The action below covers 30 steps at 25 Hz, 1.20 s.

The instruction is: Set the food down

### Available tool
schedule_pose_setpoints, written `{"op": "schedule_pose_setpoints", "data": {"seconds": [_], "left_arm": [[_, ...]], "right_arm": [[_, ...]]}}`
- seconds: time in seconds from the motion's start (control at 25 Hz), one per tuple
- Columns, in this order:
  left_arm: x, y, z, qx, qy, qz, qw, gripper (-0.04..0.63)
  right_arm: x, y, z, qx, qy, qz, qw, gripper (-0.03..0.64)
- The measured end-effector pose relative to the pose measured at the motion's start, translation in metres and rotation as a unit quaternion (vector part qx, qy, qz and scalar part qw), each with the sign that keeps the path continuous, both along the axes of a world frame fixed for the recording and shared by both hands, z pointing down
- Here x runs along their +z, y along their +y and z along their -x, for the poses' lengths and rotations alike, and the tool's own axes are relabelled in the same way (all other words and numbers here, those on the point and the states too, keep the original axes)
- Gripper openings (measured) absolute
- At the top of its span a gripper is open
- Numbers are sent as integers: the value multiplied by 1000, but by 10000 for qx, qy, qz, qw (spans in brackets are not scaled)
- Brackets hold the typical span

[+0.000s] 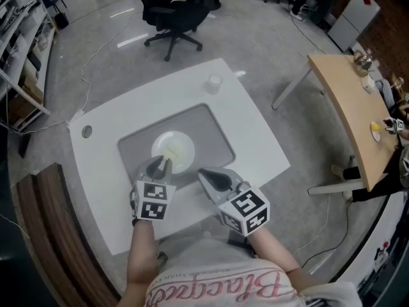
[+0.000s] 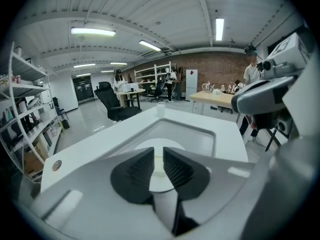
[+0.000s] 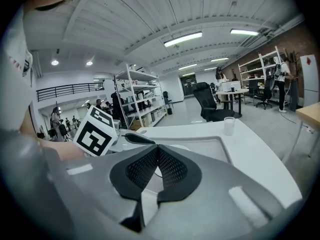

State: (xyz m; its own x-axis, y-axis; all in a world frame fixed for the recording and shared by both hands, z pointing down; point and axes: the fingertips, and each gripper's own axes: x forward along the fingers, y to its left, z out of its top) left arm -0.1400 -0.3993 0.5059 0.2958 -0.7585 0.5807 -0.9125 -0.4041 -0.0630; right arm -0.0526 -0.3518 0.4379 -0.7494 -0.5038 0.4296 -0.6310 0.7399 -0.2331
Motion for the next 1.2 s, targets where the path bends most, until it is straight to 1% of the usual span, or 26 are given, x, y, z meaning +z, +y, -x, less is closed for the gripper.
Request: {"op": "schedule_pose_setpoints", "data": {"seconds": [0.04, 0.08, 0.2, 0.52, 0.96, 1.2], "left_arm": [[-4, 4, 1, -42, 0, -39, 10000, 23], [-6, 9, 1, -63, 2, -54, 10000, 0], [-12, 21, 1, -76, 33, -98, 9999, -2], [-50, 53, -9, -86, 195, -482, 9986, -1], [-77, 109, -23, -120, 419, -756, 9962, -1], [-76, 136, -30, -136, 309, -780, 9964, -2]], "right_arm": [[-2, 3, 0, -4, -9, -33, 10000, 1], [-3, 6, -1, 1, -22, -69, 10000, 2], [-9, 14, -4, 58, -86, -189, 9998, 0], [-18, 43, -8, 95, -171, -298, 9994, 0], [-38, 86, -8, 56, -350, -538, 9979, 0], [-44, 111, -17, 158, -541, -568, 9968, 0]]}}
